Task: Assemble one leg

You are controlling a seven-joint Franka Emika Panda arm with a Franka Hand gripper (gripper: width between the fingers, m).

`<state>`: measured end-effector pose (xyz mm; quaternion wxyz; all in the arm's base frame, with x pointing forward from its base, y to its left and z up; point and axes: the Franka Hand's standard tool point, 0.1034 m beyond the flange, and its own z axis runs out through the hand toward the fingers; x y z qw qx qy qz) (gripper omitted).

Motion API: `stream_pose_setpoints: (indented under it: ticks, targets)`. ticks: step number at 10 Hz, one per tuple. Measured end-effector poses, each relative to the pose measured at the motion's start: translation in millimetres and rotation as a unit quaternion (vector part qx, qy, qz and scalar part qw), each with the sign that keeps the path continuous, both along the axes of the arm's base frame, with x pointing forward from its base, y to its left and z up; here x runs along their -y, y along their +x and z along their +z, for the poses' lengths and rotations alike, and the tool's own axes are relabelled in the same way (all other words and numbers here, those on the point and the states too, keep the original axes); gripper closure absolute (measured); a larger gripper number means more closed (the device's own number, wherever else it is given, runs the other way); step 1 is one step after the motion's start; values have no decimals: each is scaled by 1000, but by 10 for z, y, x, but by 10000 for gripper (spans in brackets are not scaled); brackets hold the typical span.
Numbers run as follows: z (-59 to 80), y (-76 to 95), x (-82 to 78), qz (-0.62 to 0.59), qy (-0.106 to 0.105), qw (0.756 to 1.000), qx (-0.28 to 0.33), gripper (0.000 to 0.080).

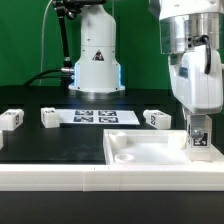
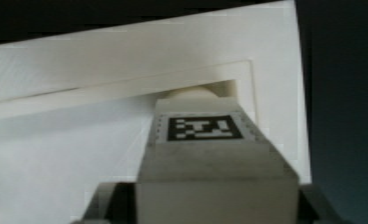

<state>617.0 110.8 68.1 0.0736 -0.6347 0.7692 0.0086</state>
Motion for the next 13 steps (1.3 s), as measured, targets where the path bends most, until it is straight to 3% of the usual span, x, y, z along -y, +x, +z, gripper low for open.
stream_pose_setpoints:
  ticks: [1,2,3,4,7,10,13]
  targets:
    - [-5,4,-10,-27,4,1000,0,432]
    - [-10,2,-11,-25,4,1000,-1,251]
    - [-7,2,-12,-4,2,1000,1,251]
    - [18,20,-24,25,2,1000,0,171]
    - [54,82,-73,164,-12,986,22,151]
    - [66,109,-175,318,-38,947,32,150]
    - [68,67,-153,421,-49,905,13,150]
